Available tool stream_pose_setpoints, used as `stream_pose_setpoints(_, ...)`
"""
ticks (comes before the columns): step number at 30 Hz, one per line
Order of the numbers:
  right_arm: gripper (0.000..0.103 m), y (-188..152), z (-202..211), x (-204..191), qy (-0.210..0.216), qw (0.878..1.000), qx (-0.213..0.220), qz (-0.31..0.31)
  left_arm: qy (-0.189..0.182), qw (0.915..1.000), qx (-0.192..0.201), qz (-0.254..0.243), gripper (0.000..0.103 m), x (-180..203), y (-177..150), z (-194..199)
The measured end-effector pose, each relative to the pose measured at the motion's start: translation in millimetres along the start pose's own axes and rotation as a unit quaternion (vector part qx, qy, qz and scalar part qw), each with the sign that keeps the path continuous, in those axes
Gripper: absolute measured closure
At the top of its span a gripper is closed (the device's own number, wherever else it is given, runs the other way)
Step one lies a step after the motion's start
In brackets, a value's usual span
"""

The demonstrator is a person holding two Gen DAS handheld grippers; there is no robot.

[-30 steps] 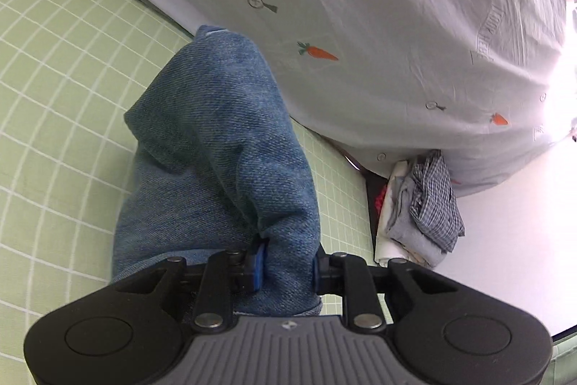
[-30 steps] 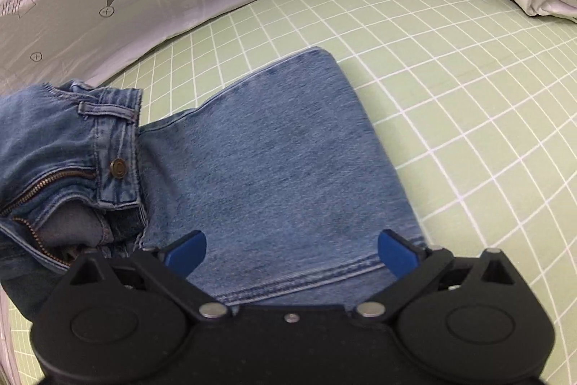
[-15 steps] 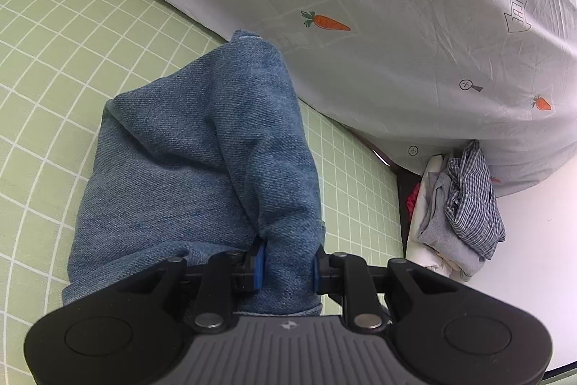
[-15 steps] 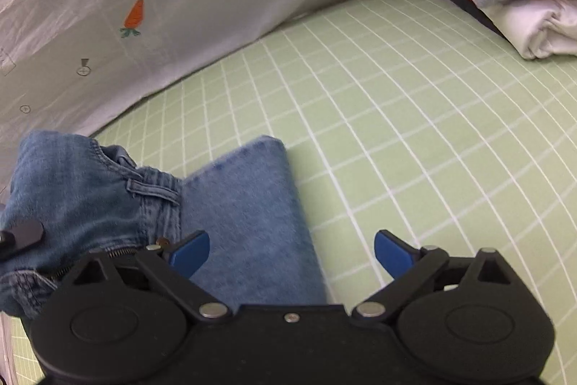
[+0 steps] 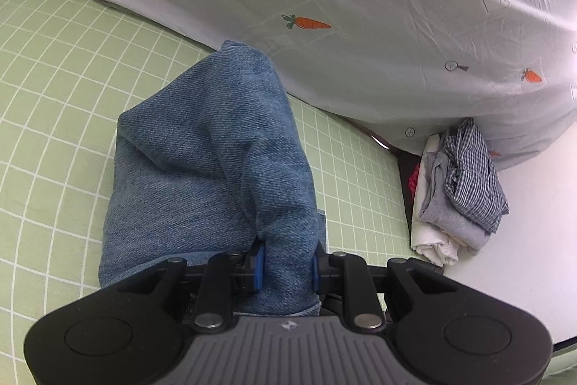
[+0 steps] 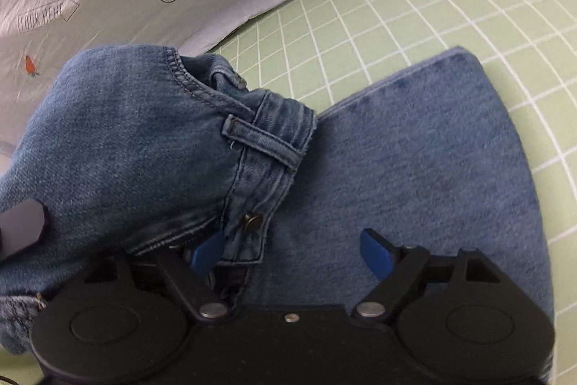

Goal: Fold clothes

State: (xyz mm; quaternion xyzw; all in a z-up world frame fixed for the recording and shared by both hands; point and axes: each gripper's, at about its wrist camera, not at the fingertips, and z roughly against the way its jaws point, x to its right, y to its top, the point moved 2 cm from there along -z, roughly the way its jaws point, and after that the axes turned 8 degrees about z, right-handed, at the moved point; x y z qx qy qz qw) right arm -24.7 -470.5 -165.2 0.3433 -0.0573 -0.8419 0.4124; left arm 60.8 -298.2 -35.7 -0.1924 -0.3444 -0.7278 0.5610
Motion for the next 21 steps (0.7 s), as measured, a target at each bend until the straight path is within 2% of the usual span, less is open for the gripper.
stream_pose_setpoints(1, 0.020, -2, -2, 3, 0.005, 1.000, -0.002, -0.009, 0.005, 1.0000, -0.004, -0.007, 0.079, 2, -1, -4)
stream_pose_setpoints(3, 0.028, -3, -2, 4, -0.001, 1.000, 0.001, -0.004, 0.009, 0.9998, -0.010, -0.012, 0.078, 3, -4, -11)
stream_pose_setpoints(5, 0.029, -1, -1, 6, -0.010, 1.000, -0.008, -0.002, 0.010, 0.9998, -0.014, -0.013, 0.077, 5, -5, -16)
stream_pose_setpoints(9, 0.017, 4, 20, 15, -0.073, 0.997, 0.000, 0.016, 0.003, 0.9998, -0.018, 0.009, 0.067, 3, -8, -34)
stream_pose_setpoints(12, 0.016, 2, 46, 36, -0.096, 0.995, 0.034, -0.024, -0.002, 0.9995, -0.011, 0.030, 0.052, -2, -7, -34)
stream_pose_setpoints(14, 0.016, -1, 63, 53, -0.085, 0.992, 0.062, -0.075, -0.005, 0.9990, -0.004, 0.043, 0.045, -7, -6, -30)
stream_pose_setpoints(17, 0.015, 3, 76, 59, -0.059, 0.988, 0.095, -0.106, -0.010, 0.9980, 0.007, 0.062, 0.034, -13, -4, -26)
stream_pose_setpoints(19, 0.013, 9, 81, 55, -0.039, 0.988, 0.111, -0.102, -0.013, 0.9970, 0.015, 0.075, 0.022, -17, -2, -22)
stream_pose_setpoints(21, 0.011, 15, 84, 45, -0.015, 0.988, 0.124, -0.090, -0.016, 0.9958, 0.022, 0.088, 0.019, -22, -1, -19)
